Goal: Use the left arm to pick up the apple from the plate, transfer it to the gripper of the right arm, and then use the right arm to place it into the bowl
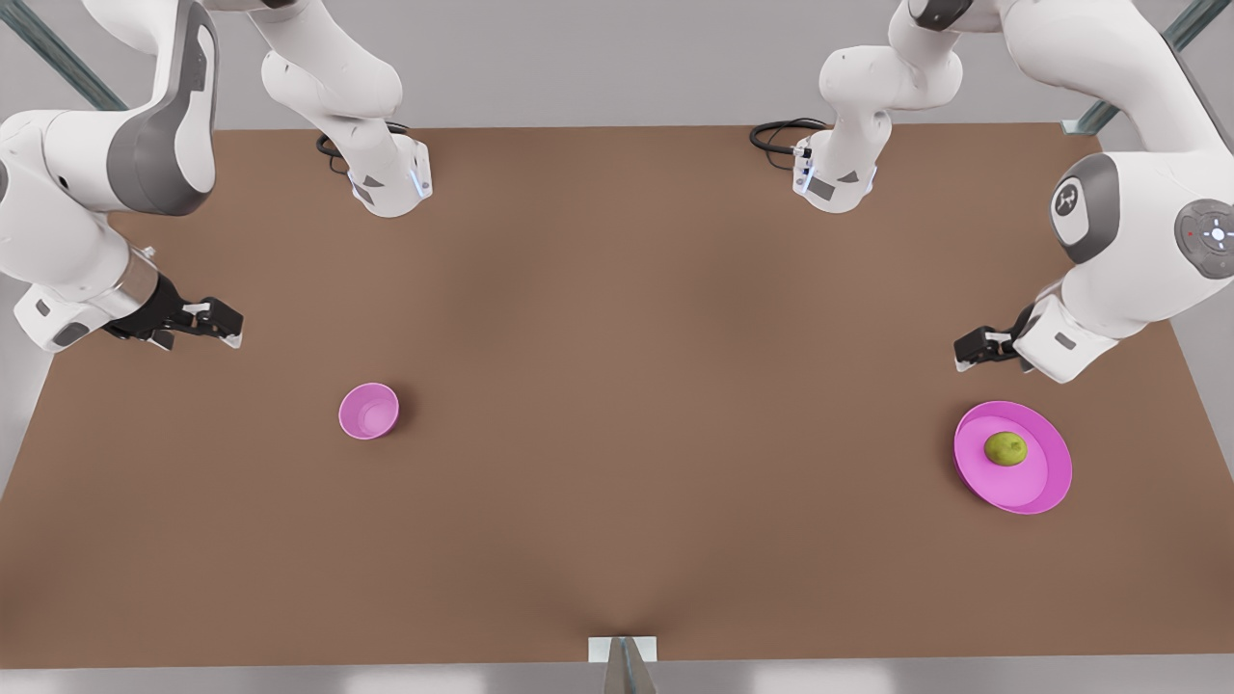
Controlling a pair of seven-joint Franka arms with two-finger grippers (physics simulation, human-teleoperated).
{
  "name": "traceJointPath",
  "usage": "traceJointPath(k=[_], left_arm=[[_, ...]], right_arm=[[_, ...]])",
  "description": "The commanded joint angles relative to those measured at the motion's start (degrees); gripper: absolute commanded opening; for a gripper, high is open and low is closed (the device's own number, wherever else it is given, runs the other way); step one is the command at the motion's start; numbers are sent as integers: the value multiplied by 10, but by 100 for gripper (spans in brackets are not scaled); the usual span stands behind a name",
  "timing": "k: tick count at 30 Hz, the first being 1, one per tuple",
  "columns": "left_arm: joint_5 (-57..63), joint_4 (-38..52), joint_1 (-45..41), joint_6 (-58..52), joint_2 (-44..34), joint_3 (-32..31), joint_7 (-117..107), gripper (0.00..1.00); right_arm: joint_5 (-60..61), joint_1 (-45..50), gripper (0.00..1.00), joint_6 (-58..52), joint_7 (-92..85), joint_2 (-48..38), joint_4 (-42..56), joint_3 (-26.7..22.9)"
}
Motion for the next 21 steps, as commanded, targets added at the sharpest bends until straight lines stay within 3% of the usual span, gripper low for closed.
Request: traceJointPath(k=[1, 5, 11, 21], left_arm=[[0, 0, 1, 3, 1, 0, -17, 100], [-32, -4, 97, 97, 82, 1, 84, 100], [-57, -115, 162, 315, 138, 1, 205, 100], [-50, -123, 199, 320, 193, 3, 263, 100]], right_arm=[[0, 1, 100, 0, -9, -1, 0, 0], [0, 1, 100, 0, -9, -1, 0, 0], [0, 1, 100, 0, -9, -1, 0, 0], [0, 1, 100, 0, -9, -1, 0, 0]])
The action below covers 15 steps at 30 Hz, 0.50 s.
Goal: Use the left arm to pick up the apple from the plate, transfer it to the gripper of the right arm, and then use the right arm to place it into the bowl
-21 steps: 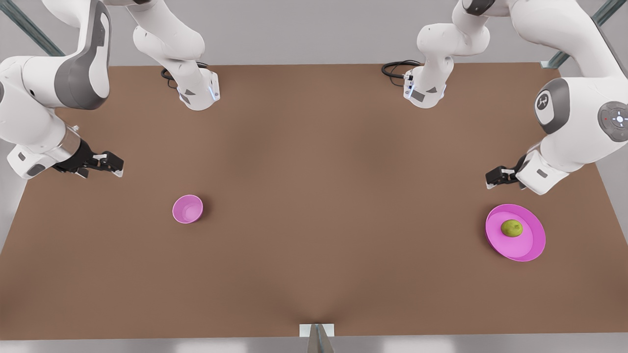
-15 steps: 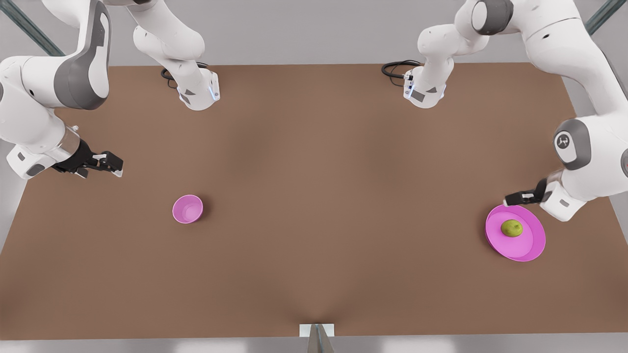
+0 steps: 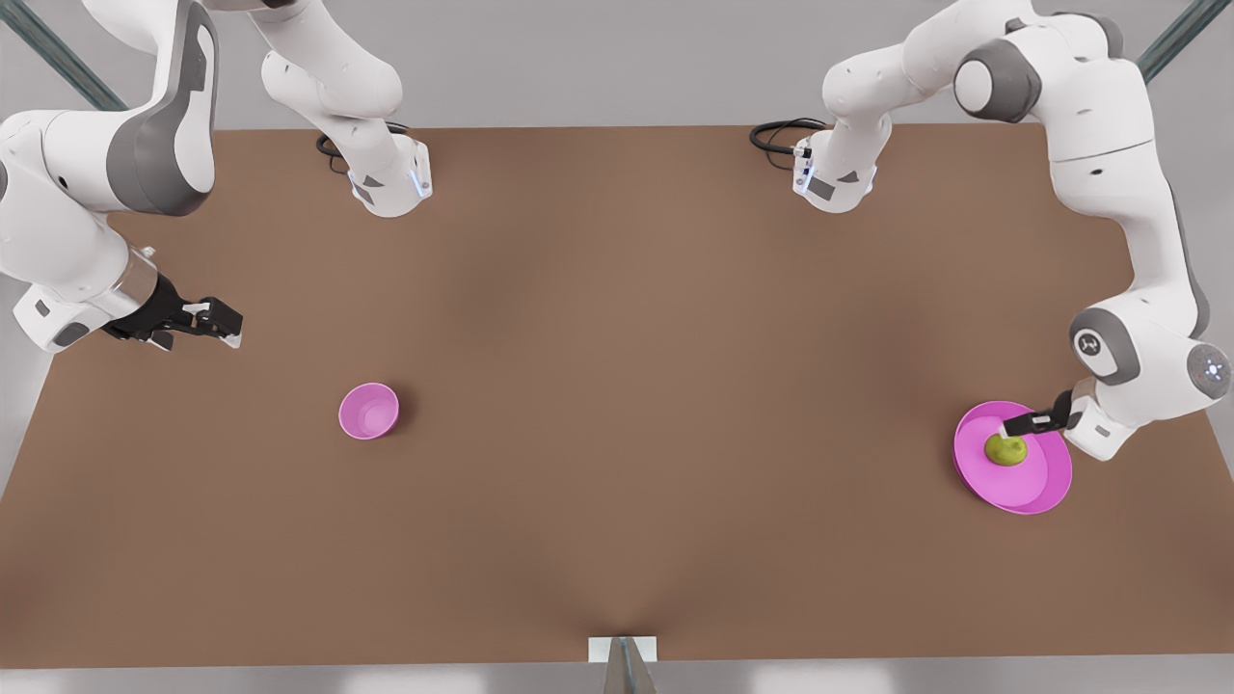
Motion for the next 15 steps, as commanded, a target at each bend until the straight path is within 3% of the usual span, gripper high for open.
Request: traceJointPath(k=[1, 15], left_arm=[[5, 0, 4, 28, 7, 0, 118, 100], [21, 19, 10, 119, 108, 7, 116, 100]], right_arm=[[0, 0, 100, 0, -3, -1, 0, 0], [0, -1, 100, 0, -3, -1, 0, 0]])
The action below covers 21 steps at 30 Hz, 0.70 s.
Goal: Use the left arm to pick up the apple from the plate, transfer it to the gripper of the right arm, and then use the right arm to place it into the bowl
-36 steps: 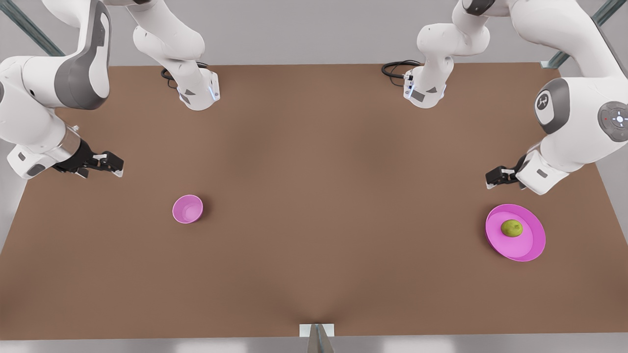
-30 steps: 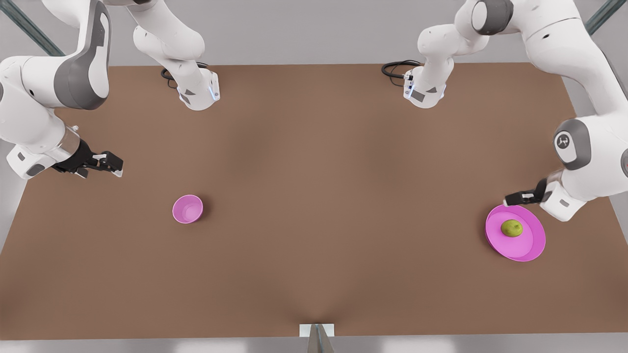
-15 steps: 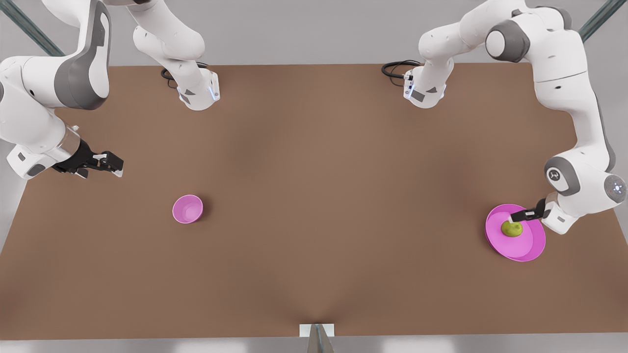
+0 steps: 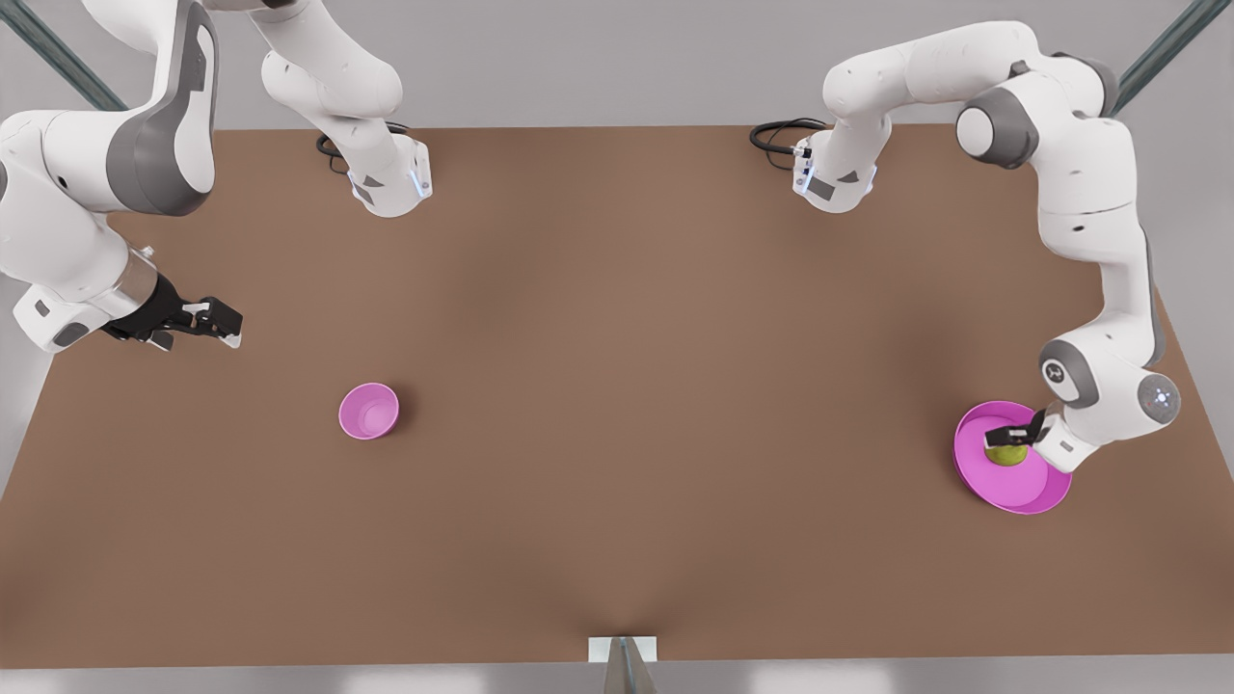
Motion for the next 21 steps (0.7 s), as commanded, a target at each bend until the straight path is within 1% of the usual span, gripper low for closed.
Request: traceJointPath(k=[1, 12, 13, 14, 15, 21], left_arm=[[1, 2, -1, 31, 5, 1, 49, 100], [-1, 0, 5, 42, 17, 0, 50, 99], [-1, -1, 5, 42, 17, 0, 50, 95], [-1, -1, 5, 42, 17, 0, 49, 86], [-1, -1, 6, 42, 17, 0, 50, 80], [-1, 0, 4, 50, 22, 0, 50, 79]], right_arm=[[0, 0, 100, 0, -1, -1, 0, 0], [0, 0, 100, -1, -2, -1, 0, 0], [1, 0, 100, 0, -2, -1, 0, 0], [0, 0, 100, 0, -2, -1, 0, 0], [0, 0, 100, 0, -2, -1, 0, 0], [0, 0, 100, 0, -7, 7, 1, 0]])
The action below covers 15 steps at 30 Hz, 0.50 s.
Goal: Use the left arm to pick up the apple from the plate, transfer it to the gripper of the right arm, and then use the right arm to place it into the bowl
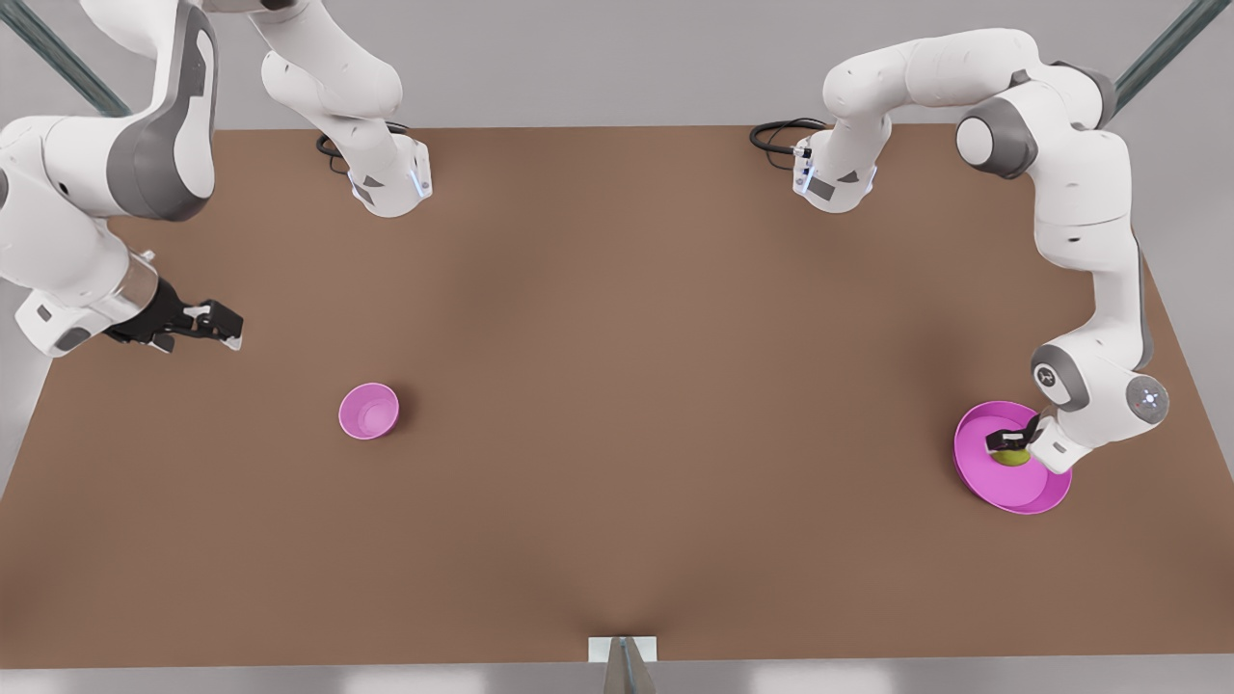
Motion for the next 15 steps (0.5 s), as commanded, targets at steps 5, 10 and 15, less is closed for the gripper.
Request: traceJointPath(k=[5, 10, 15], left_arm=[[0, 0, 0, 9, 3, 0, 14, 79], [0, 0, -2, 9, 5, -1, 14, 78], [-1, 1, -6, -34, -62, -31, 56, 74]], right_arm=[[0, 0, 100, 0, -7, 0, 0, 0], [0, 0, 100, 0, -7, 1, 0, 0], [1, 0, 100, 0, -7, 1, 0, 0]])
